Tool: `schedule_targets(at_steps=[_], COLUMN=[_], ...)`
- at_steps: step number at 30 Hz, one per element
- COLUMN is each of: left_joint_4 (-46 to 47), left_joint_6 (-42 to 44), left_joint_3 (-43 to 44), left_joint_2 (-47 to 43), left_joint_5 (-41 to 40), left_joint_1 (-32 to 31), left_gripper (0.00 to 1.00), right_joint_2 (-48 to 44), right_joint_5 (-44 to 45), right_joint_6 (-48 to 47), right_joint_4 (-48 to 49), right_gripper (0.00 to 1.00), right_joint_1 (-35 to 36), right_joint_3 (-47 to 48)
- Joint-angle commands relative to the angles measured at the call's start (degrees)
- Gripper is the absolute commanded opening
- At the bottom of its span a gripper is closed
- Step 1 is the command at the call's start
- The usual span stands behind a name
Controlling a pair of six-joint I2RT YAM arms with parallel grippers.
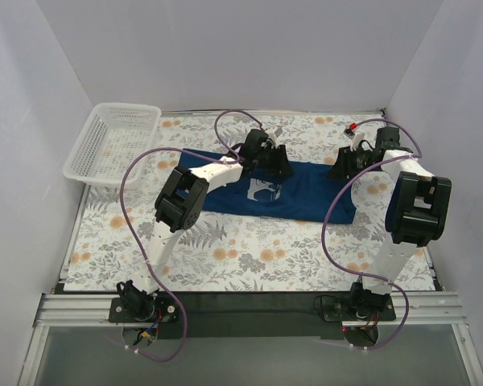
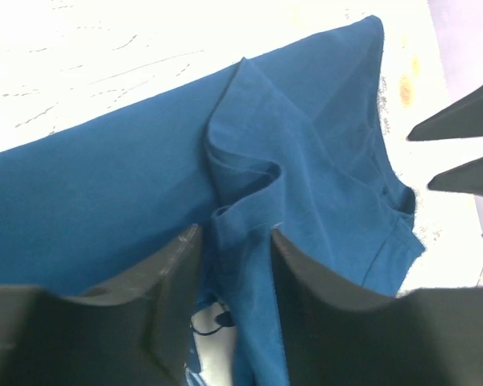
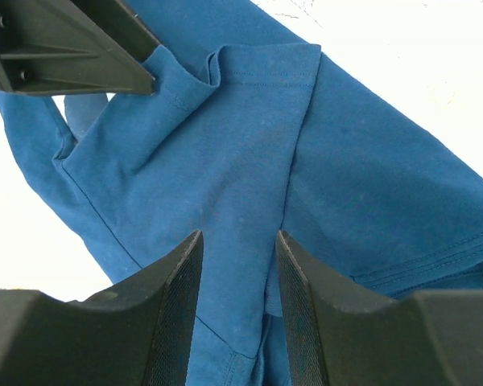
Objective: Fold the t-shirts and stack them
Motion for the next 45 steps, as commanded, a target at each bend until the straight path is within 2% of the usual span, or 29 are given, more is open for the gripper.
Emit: schedule_targets(at_steps=[1,9,17,27,35,45], left_joint_4=[-1.59,-2.47,-3.36,-4.32,-2.48,-0.98], left_joint_6=[0.22,0.40,1.28,1.19,1.45,1.36], left_joint_3=[3.20,5.05,2.16,-1.44,-4.97,-6.64], left_joint_2=[-0.07,0.28,-2.61,-5.25,-7.89,-8.24], left_joint_5=[0.40,0.14,-6.71,-10.93,-11.20,-9.71], left_joint_1=[-0.36,-0.36,0.34,0.96,0.96,0.96], left_gripper=[0.35,0.01,0.00,0.00,0.00,0.00], right_joint_2=[-0.10,-0.02,-0.10,0.77,2.53,8.77], right_joint_5=[-1.90,-2.07,-1.72,0.03,0.65,1.09], right_joint_6=[-0.66,-0.66,-0.75,-0.83,-0.66,1.01], right_joint_4=[-0.32,-0.24,-0.24,-0.23,0.29,0.38], right_gripper=[0.41,0.41,0.40,0.40,0.40,0.41], right_joint_1=[-0.50,-0.94,-1.03,-1.03,-0.94,3.19], right_joint_3=[-0.65,-0.74,-0.83,-0.74,-0.21,9.18])
